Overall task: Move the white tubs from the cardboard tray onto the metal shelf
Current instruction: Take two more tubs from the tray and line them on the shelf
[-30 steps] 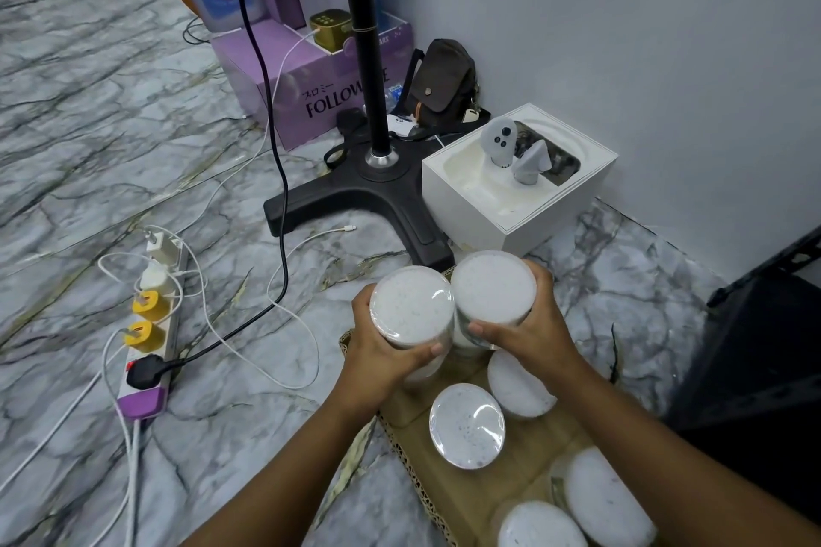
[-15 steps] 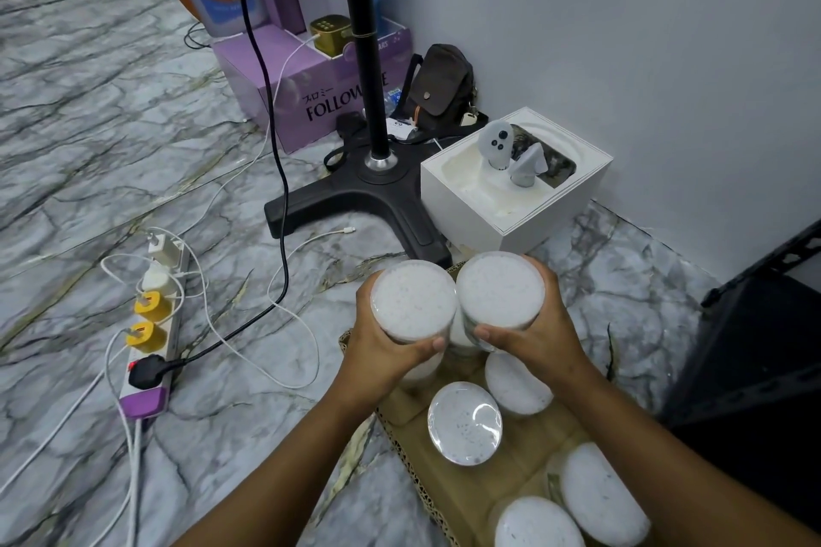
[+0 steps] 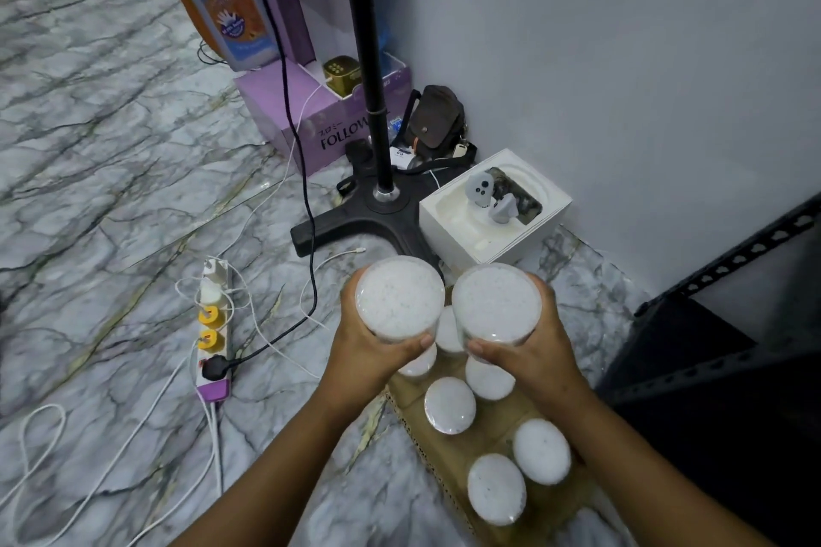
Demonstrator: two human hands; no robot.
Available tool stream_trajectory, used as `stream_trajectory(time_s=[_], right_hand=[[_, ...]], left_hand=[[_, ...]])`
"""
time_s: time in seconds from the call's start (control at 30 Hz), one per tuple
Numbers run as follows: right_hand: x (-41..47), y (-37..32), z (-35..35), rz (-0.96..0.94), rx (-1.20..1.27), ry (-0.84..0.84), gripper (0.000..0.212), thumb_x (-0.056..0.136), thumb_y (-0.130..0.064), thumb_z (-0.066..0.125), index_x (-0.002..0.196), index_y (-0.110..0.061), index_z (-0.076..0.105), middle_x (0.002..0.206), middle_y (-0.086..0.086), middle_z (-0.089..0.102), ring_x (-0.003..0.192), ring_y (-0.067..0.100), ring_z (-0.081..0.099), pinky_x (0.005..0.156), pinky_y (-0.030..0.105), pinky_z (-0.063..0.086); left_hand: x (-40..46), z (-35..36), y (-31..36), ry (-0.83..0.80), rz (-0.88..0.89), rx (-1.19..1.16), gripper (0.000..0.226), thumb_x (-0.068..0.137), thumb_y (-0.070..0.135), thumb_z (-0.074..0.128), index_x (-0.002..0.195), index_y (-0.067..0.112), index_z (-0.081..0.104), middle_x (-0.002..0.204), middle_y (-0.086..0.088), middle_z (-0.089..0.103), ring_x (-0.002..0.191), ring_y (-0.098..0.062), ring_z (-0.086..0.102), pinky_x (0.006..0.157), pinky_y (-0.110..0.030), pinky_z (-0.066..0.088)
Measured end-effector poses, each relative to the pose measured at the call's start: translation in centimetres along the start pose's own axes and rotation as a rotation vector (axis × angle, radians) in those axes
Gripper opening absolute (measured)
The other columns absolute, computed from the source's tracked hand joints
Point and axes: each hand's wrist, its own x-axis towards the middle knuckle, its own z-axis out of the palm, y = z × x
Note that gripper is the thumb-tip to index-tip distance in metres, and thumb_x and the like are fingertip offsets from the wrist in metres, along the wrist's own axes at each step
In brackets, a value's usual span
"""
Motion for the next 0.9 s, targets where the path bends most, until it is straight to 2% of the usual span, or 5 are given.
stream_trajectory(time_s=[0.13, 0.3, 0.47, 0.7, 0.9], right_hand=[[-2.3, -8.2, -1.4, 0.034, -0.007, -0.004, 0.098, 0.051, -0.029, 0.09, 0.132, -0.032, 0.035, 0.13, -0.008, 0.052, 0.121, 0.01, 0.051, 0.098, 0.042, 0.048], [-5.3, -18.7, -3.4, 0.072, -0.026, -0.012, 0.104, 0.043, -0.044, 0.093, 0.129, -0.043, 0.034, 0.13, -0.01, 0.051, 0.122, 0.016, 0.05, 0.097, 0.05, 0.047], [-9.6, -29.1, -5.5, 0.029, 0.002, -0.024, 0.099, 0.044, -0.035, 0.091, 0.127, -0.038, 0.038, 0.123, -0.016, 0.054, 0.116, 0.006, 0.053, 0.095, 0.04, 0.05], [-16.2, -39.2, -6.6, -0.053, -0.007, 0.007, 0.093, 0.052, 0.0, 0.09, 0.118, -0.04, 0.037, 0.113, -0.028, 0.05, 0.102, -0.021, 0.048, 0.077, 0.001, 0.041], [-21.7, -44.4, -7.0, -0.078, -0.01, 0.058, 0.096, 0.051, -0.009, 0.092, 0.118, -0.047, 0.036, 0.117, -0.028, 0.051, 0.11, -0.013, 0.049, 0.082, 0.004, 0.043]], left_hand=[[-2.4, -1.5, 8.3, 0.007, -0.004, -0.006, 0.103, 0.05, 0.042, 0.087, 0.135, 0.034, 0.03, 0.134, 0.013, 0.046, 0.12, 0.005, 0.047, 0.085, -0.008, 0.046], [-6.1, -3.2, 18.5, 0.022, -0.005, -0.014, 0.096, 0.05, 0.039, 0.088, 0.129, 0.045, 0.033, 0.132, 0.015, 0.047, 0.123, 0.0, 0.047, 0.091, -0.019, 0.048], [-10.7, -4.5, 28.3, 0.037, -0.011, -0.025, 0.095, 0.052, 0.03, 0.09, 0.127, 0.046, 0.033, 0.131, 0.014, 0.047, 0.118, 0.004, 0.049, 0.083, -0.014, 0.049], [-16.1, -5.9, 38.0, 0.043, 0.027, -0.028, 0.103, 0.046, 0.04, 0.087, 0.134, 0.026, 0.034, 0.131, 0.011, 0.049, 0.121, -0.003, 0.049, 0.09, -0.012, 0.045], [-20.7, -7.1, 44.0, -0.008, 0.07, -0.031, 0.096, 0.045, 0.043, 0.086, 0.126, 0.042, 0.034, 0.124, 0.025, 0.05, 0.118, 0.004, 0.049, 0.093, -0.023, 0.048]])
